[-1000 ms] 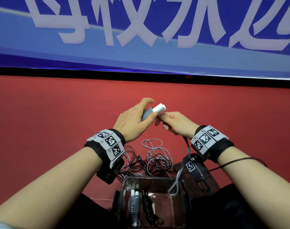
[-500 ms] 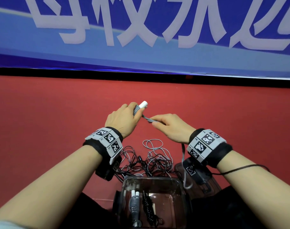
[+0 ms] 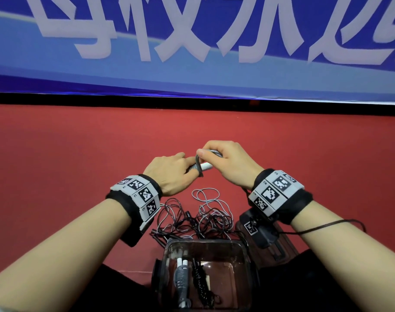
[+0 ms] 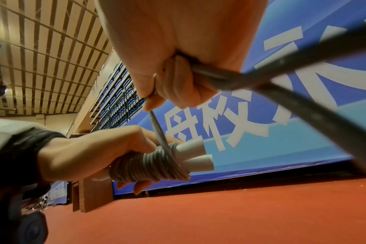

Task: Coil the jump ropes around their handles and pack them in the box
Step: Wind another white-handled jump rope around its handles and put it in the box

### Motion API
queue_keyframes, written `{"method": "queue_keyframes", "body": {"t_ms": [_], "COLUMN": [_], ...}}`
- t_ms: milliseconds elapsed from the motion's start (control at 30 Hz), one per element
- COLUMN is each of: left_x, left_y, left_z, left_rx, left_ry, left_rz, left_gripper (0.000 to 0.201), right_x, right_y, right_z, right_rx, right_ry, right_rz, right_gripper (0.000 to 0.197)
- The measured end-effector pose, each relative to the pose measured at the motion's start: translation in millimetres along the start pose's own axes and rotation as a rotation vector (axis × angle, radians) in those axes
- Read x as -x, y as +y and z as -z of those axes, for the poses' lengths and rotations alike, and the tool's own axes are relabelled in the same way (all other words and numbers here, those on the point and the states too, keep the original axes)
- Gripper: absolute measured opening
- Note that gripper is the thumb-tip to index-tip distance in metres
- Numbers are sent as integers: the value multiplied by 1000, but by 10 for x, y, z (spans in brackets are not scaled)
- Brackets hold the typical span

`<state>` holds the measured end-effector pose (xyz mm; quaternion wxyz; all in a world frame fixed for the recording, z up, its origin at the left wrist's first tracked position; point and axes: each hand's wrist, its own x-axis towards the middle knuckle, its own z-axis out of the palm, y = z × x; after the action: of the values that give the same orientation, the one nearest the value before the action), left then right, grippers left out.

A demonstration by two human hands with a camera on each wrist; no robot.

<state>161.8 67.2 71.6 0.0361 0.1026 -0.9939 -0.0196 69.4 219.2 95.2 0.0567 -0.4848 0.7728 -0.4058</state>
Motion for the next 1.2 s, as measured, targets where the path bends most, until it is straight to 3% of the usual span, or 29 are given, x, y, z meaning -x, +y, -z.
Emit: {"method": "queue_keyframes", "body": {"t_ms": [233, 433, 533, 633, 767, 833, 900, 1100, 1200], "left_x": [-20, 59, 86, 110, 143, 142, 137, 106, 82], "left_y": [44, 140, 188, 215, 216, 218, 217, 150, 119], "left_z": [-57, 46, 86, 129, 194, 212, 216, 209, 201], "left_rx": [15, 207, 475, 780, 918, 999, 1043, 1024, 945], "left_ry": [71, 128, 179, 236, 267, 289, 315, 402, 425], "left_rz": [-150, -208, -208, -200, -232, -232, -221, -88, -20], "left_gripper": [81, 41, 54, 52, 46, 39, 36, 35, 20], "right_x": [0, -16, -5, -40, -67, -39, -19, -71, -76], "right_y": [38, 29, 28, 89, 165, 179, 168, 150, 155], "right_z": [86, 183, 211, 214, 212, 190, 132, -119, -200], "right_rx": [-151, -219, -259, -315, -446, -434, -362, -376, -320], "right_ry": [9, 6, -2, 39, 9, -52, -61, 10, 4], "right_rz": [-26, -65, -109, -144, -252, -288, -308, -288, -240], "right_gripper": [30, 31, 31, 30, 19, 27, 42, 39, 37]}}
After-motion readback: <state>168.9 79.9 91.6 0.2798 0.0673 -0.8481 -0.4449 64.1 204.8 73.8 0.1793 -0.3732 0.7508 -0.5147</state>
